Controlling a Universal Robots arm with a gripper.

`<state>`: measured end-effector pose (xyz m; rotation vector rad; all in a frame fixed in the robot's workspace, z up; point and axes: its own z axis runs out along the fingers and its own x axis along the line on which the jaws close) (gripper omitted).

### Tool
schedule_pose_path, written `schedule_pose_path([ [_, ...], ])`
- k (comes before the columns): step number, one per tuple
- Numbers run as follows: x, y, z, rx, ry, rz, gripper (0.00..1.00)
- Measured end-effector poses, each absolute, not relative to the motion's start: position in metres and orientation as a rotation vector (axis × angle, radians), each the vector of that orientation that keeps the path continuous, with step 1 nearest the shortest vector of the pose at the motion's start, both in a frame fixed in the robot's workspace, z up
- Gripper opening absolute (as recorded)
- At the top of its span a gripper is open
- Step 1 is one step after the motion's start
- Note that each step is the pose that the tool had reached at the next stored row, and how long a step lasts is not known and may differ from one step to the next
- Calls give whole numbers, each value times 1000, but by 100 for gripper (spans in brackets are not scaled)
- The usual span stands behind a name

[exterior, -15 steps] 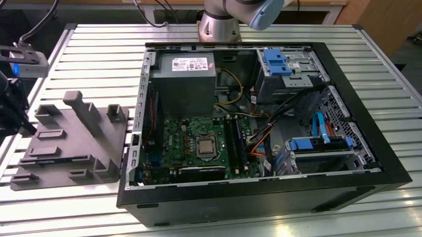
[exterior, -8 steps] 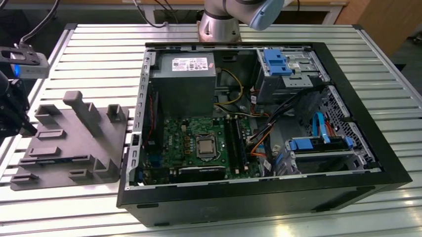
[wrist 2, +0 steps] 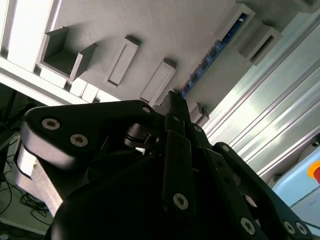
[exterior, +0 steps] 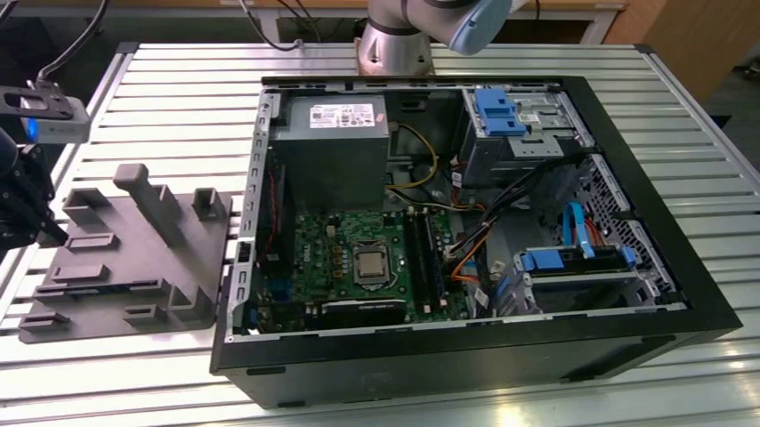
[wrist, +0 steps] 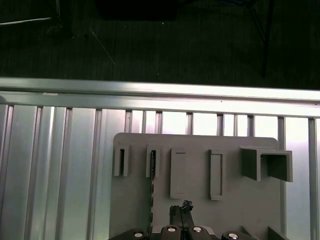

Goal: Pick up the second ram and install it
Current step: 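Pick up the second ram and move it above second insertion slot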

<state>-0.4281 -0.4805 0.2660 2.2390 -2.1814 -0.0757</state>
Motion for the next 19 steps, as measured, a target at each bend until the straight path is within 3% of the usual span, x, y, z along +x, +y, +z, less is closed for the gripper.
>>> schedule_pose_path([
  [19, -428, -482, 260, 2239, -2182, -76, 11],
])
